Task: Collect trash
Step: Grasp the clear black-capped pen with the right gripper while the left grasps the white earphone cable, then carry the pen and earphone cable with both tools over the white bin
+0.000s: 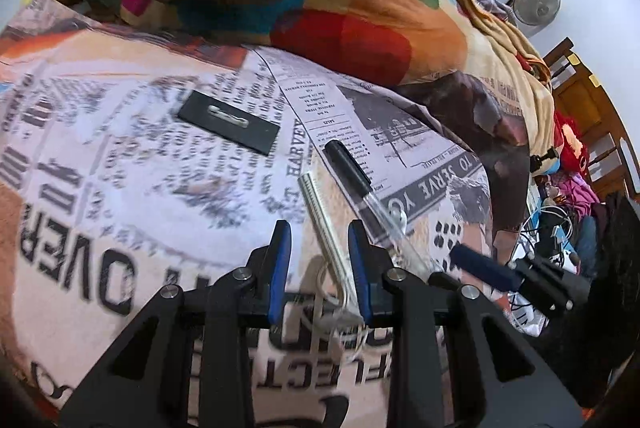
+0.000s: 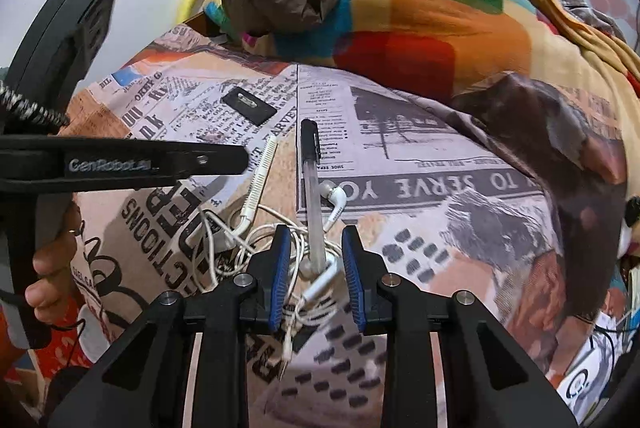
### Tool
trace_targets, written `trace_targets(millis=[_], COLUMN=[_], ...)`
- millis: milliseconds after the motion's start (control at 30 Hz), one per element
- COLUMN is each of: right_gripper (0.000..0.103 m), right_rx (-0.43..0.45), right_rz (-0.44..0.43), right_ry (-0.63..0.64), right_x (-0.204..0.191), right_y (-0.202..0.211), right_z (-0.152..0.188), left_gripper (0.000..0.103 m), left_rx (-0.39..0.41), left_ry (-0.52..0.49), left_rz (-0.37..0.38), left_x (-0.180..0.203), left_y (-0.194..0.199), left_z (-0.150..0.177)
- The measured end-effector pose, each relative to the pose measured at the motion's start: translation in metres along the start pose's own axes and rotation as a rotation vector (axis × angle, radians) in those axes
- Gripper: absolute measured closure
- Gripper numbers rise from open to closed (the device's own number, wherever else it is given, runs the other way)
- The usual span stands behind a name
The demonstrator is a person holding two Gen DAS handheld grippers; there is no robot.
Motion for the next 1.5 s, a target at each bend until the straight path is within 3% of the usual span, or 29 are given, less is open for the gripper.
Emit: trace_targets(millis=[167, 400, 600, 900, 1133, 1500], right_gripper=[0.088, 0.093, 0.095, 0.095, 0.095, 0.095], right_rx=[-0.025, -0.01, -0.005, -0.002, 0.017, 0.111], right_rz=[-0.003, -0.014, -0.005, -0.002, 0.005, 0.011], right_ry=[-0.005, 0.007, 0.018, 0.0, -0.008, 0.0], right_x=[0.006, 0.006, 0.001, 0.001, -0.002, -0.018], right_y=[-0.019, -0.024, -0.022, -0.011, -0.001, 0.04], right_z=[-0.001, -0.003, 0.001, 0.009, 0.009, -0.015], left_gripper=[0.079, 0.092, 0.096, 0.096, 0.096, 0.096], left_rx=[-0.009, 0.017, -0.015, 0.135, 0.267, 0.33], left_ry=[-0.02, -0.056, -0.012, -0.022, -0.063, -0.08], left_rz=[-0.024, -0.106, -0.041, 0.009, -0.013, -0.099], left_x=[0.007, 0.013, 0.015, 0.028, 0.037, 0.015], left_y=[-0.018, -0.031, -0.032, 0.027, 0.071, 0.116], left_z=[-0.008, -0.015, -0.017, -0.024, -0.031, -0.013])
Point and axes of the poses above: each gripper's, at about its wrist camera, not at the fingertips, and y roughly against the way its jaws point, x to its right, z to its underside, the point moved 5 cm from there along -y, roughly the way its jaws point, and after that the axes turned 8 degrees about -z, right-handed, at the moved point
